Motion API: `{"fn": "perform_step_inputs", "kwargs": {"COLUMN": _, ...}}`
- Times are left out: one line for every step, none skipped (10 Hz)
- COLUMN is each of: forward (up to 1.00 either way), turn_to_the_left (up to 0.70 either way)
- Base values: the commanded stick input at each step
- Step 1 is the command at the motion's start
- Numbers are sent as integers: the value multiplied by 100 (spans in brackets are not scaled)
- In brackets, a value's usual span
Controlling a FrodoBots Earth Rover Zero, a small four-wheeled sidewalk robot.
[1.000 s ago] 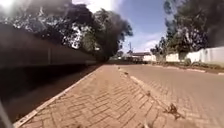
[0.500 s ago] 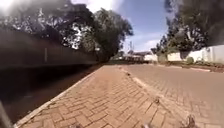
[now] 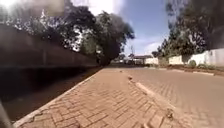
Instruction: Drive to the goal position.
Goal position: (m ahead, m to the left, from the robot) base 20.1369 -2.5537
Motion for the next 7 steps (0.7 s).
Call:
{"fn": "perform_step_inputs", "kwargs": {"forward": 70, "turn_to_the_left": 0}}
{"fn": "perform_step_inputs", "kwargs": {"forward": 70, "turn_to_the_left": 0}}
{"fn": "perform_step_inputs", "kwargs": {"forward": 70, "turn_to_the_left": 0}}
{"fn": "perform_step_inputs", "kwargs": {"forward": 70, "turn_to_the_left": 0}}
{"fn": "perform_step_inputs", "kwargs": {"forward": 70, "turn_to_the_left": 0}}
{"fn": "perform_step_inputs", "kwargs": {"forward": 70, "turn_to_the_left": 0}}
{"fn": "perform_step_inputs", "kwargs": {"forward": 70, "turn_to_the_left": 0}}
